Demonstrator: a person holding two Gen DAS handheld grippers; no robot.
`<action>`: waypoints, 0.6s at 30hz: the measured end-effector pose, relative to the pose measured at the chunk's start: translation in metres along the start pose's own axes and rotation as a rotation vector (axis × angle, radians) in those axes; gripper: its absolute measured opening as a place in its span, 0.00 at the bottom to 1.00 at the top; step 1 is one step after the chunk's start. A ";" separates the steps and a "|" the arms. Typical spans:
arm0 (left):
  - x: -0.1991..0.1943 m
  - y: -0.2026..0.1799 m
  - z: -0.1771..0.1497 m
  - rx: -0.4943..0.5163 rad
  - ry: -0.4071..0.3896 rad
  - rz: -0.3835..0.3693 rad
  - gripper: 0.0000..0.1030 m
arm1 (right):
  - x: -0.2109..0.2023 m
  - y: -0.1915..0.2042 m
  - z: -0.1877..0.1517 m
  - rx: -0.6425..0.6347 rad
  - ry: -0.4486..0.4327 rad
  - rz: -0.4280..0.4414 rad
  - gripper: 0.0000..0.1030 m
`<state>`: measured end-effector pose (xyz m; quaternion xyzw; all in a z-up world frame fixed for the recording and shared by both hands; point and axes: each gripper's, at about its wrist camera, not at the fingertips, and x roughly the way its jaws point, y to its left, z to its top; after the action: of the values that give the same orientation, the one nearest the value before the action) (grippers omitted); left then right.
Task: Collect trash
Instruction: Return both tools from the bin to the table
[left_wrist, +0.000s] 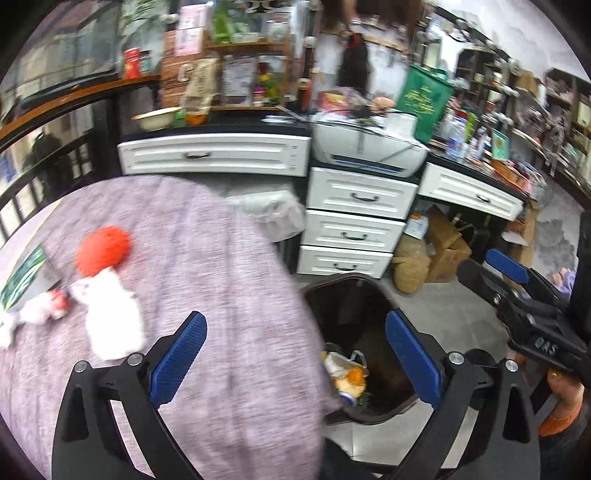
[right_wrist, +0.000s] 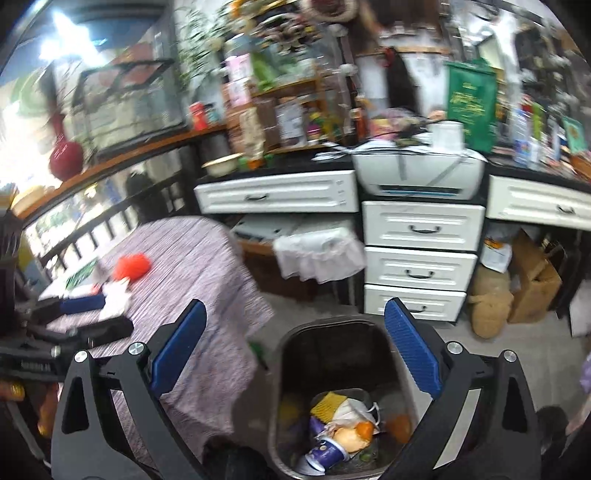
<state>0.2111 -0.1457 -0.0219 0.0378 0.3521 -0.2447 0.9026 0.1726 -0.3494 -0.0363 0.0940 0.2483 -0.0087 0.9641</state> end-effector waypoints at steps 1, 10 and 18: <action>-0.003 0.012 -0.001 -0.018 0.004 0.009 0.94 | 0.003 0.008 0.000 -0.019 0.012 0.011 0.93; -0.038 0.097 -0.021 -0.126 0.000 0.158 0.95 | 0.035 0.080 0.003 -0.119 0.129 0.181 0.93; -0.059 0.178 -0.047 -0.230 0.019 0.318 0.95 | 0.054 0.143 -0.004 -0.239 0.190 0.251 0.93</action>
<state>0.2275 0.0463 -0.0371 -0.0082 0.3760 -0.0570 0.9248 0.2269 -0.2068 -0.0401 0.0097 0.3239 0.1502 0.9340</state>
